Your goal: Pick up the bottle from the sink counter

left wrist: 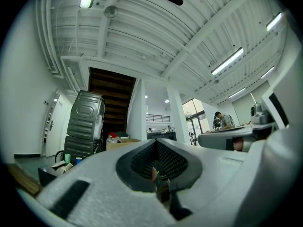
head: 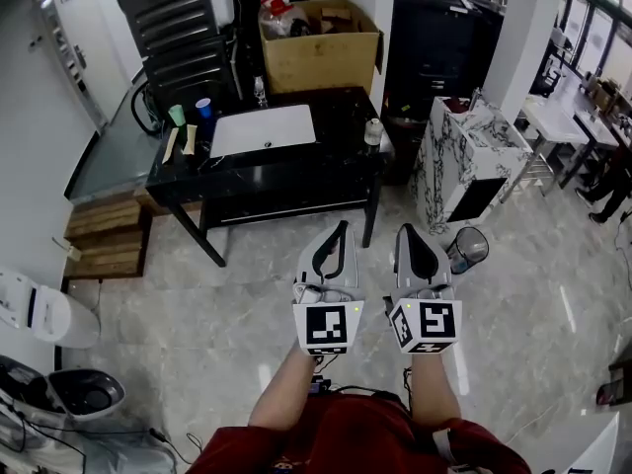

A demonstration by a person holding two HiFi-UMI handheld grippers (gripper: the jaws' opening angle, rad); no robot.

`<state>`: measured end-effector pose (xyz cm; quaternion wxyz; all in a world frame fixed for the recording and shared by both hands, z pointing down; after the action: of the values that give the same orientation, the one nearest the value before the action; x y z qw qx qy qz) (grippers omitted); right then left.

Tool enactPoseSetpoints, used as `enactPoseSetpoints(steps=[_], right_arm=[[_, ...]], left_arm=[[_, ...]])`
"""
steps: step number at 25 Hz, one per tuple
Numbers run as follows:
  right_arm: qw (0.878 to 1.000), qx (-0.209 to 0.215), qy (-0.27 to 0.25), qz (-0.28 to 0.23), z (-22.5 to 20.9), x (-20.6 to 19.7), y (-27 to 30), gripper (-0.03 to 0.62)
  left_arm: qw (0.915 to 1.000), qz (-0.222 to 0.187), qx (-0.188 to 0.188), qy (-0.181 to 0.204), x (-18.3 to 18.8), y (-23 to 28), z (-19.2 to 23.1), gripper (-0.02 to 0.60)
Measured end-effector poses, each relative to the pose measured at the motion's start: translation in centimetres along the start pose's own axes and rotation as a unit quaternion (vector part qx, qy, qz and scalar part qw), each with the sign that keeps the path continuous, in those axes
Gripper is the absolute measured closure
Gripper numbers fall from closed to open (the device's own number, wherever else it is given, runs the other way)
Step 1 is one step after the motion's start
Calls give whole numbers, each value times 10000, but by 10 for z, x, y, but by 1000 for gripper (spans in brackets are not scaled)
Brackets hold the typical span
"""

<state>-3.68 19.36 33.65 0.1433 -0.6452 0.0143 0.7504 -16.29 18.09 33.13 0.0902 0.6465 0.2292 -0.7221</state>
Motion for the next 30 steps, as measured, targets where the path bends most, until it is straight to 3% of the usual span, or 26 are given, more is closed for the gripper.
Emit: enactPoseSetpoints(steps=[5, 14, 24, 30], right_arm=[[10000, -16, -9, -2, 1, -2, 15, 594], [9999, -66, 111, -32, -25, -22, 38, 594], [9997, 15, 242, -71, -91, -48, 108, 594], [9995, 139, 280, -32, -132, -53, 155, 594]], left_arm=[[9999, -115, -21, -19, 1, 10, 10, 580], [10000, 51, -16, 50, -21, 42, 8, 580], [9998, -123, 110, 135, -39, 138, 3, 580], [9995, 137, 228, 180, -45, 195, -4, 580]])
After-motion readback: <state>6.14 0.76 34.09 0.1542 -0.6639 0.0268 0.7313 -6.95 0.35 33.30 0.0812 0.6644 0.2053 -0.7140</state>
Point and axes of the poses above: the fingertips, and each gripper's own axes: y forward along the fingers, z to its left, x out of its top, the point moved 4 cm from there along -y, backward along the fingers, and after that the axes turned 8 degrees about -y, right-handed, at the moved point
